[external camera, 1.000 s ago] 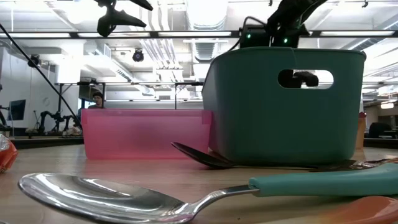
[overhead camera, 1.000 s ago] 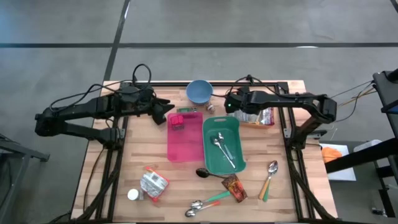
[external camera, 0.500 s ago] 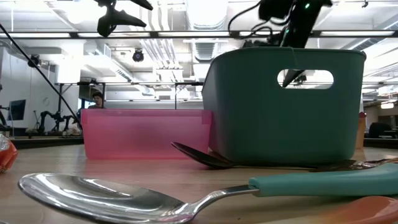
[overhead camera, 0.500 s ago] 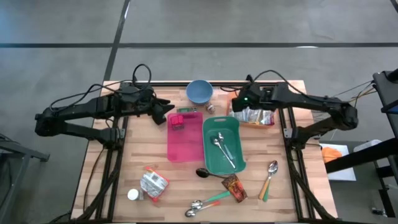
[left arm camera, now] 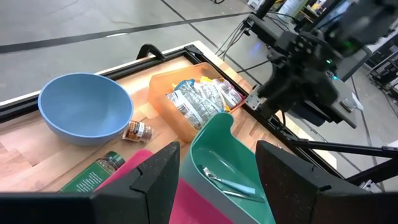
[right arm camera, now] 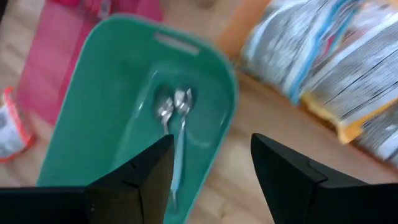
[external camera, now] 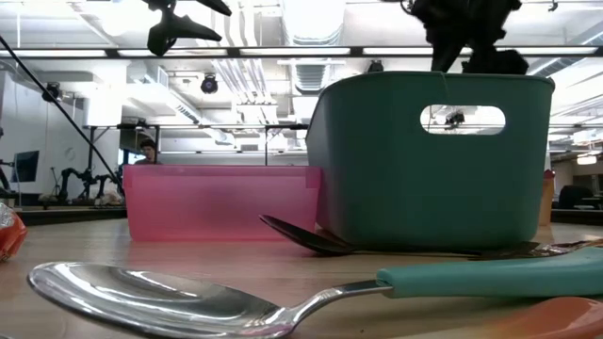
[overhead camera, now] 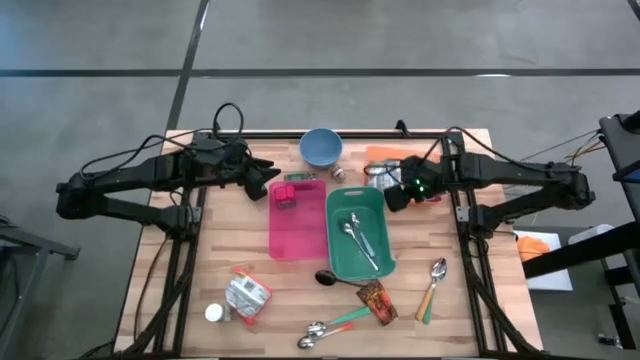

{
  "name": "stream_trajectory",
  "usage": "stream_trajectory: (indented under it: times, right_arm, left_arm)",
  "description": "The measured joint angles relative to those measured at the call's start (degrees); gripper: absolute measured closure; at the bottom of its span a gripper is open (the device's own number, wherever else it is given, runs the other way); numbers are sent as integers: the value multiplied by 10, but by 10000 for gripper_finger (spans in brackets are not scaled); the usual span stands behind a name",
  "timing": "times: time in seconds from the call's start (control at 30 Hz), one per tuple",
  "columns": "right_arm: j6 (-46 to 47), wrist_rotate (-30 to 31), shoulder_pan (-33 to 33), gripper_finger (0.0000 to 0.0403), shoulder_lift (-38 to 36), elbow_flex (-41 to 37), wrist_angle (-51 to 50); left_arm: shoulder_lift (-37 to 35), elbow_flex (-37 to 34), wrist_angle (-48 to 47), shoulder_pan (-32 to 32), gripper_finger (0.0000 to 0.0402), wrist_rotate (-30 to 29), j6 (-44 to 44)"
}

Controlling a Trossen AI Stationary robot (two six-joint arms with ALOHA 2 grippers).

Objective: Pick & Place Food Item
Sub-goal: Put the orange spice bag into the red bin

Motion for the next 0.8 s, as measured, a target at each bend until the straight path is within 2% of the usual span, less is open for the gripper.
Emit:
stream_trajectory:
  times: [0.3, 0.6, 0.8]
  right_arm:
    - [112, 1, 125, 193, 0, 0, -37]
    - [235, -8, 262, 193, -2, 0, -40]
    - [356, 17, 354, 193, -2, -5, -39]
  left_arm:
    - [0, 0, -7, 0, 190, 9, -2]
    - [0, 0, -9, 0, 190, 162, 30]
    - [4, 0, -8, 0, 190, 180, 59]
